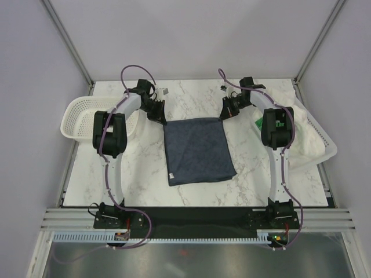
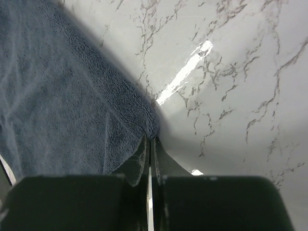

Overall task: Fold and stack the towels
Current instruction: Fold the towel

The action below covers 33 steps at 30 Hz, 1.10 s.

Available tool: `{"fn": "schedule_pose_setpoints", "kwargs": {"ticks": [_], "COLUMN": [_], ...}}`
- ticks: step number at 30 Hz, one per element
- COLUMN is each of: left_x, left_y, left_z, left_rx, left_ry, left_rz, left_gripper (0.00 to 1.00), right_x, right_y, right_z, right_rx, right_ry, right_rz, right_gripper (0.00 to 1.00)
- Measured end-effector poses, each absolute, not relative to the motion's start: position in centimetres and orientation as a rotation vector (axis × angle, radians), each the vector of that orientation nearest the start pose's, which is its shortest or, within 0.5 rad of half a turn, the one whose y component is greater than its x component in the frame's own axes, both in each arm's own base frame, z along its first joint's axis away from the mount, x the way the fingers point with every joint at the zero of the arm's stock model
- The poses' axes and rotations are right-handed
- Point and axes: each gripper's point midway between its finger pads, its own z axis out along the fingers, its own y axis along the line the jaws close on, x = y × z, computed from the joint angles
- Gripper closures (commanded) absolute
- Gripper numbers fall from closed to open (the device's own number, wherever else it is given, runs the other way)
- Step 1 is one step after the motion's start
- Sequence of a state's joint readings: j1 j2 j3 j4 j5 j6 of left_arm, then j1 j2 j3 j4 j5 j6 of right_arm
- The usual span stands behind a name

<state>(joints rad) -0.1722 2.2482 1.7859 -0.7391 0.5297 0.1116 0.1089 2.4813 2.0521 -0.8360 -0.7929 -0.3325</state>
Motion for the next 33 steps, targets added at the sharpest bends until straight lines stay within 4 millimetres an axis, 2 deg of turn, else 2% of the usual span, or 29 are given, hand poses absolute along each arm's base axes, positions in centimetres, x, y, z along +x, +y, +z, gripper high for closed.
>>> {"fn": "schedule_pose_setpoints", "kwargs": {"ticks": [6,9,11,12,14,16,17,18,20,21,23,25,27,30,33], "left_x": [45.6,45.5,45.8,46.0,46.6,46.7,46.5,45.9,44.3,43.2,41.0,38.9,37.4,35.6,34.4], "left_y": [-16.7,-16.8,-17.0,-17.2,-17.5,-17.8,-17.9,-18.0,-18.2,-18.4,-18.6,-18.9,-19.4,-20.2,-21.0], "left_z": [4.7,7.1,10.0,12.1,17.5,23.6,26.2,29.2,34.8,37.1,40.5,43.1,44.3,43.9,42.1], "left_rx": [0.518,0.508,0.503,0.502,0.505,0.512,0.515,0.521,0.537,0.544,0.558,0.574,0.589,0.609,0.629], "left_ry": [2.637,2.605,2.551,2.507,2.390,2.250,2.193,2.125,1.991,1.936,1.855,1.789,1.750,1.753,1.799], "left_rz": [-0.756,-0.762,-0.757,-0.750,-0.728,-0.708,-0.698,-0.686,-0.668,-0.664,-0.661,-0.656,-0.654,-0.656,-0.670], "left_gripper": [0.98,0.98,0.98,0.98,0.98,0.98,0.98,0.98,0.98,0.98,0.98,0.98,0.98,0.98,0.98], "right_x": [48.7,48.3,48.8,49.2,49.5,49.0,48.6,47.9,46.0,45.1,42.8,41.0,39.6,38.0,36.4], "right_y": [16.6,16.2,16.1,16.0,15.9,15.5,15.4,15.1,14.6,14.5,14.1,13.9,13.9,13.8,13.6], "right_z": [2.7,5.9,10.2,12.9,19.0,25.8,28.5,32.1,37.7,39.5,43.1,45.2,45.5,43.9,42.2], "right_rx": [-0.623,-0.550,-0.512,-0.497,-0.474,-0.447,-0.439,-0.425,-0.408,-0.403,-0.396,-0.394,-0.393,-0.385,-0.377], "right_ry": [2.485,2.467,2.389,2.332,2.191,2.037,1.969,1.883,1.740,1.693,1.597,1.533,1.513,1.539,1.581], "right_rz": [0.976,0.903,0.837,0.802,0.736,0.677,0.657,0.632,0.599,0.590,0.576,0.572,0.577,0.589,0.604], "right_gripper": [1.00,1.00,1.00,1.00,1.00,1.00,1.00,1.00,1.00,1.00,1.00,1.00,1.00,1.00,1.00]}}
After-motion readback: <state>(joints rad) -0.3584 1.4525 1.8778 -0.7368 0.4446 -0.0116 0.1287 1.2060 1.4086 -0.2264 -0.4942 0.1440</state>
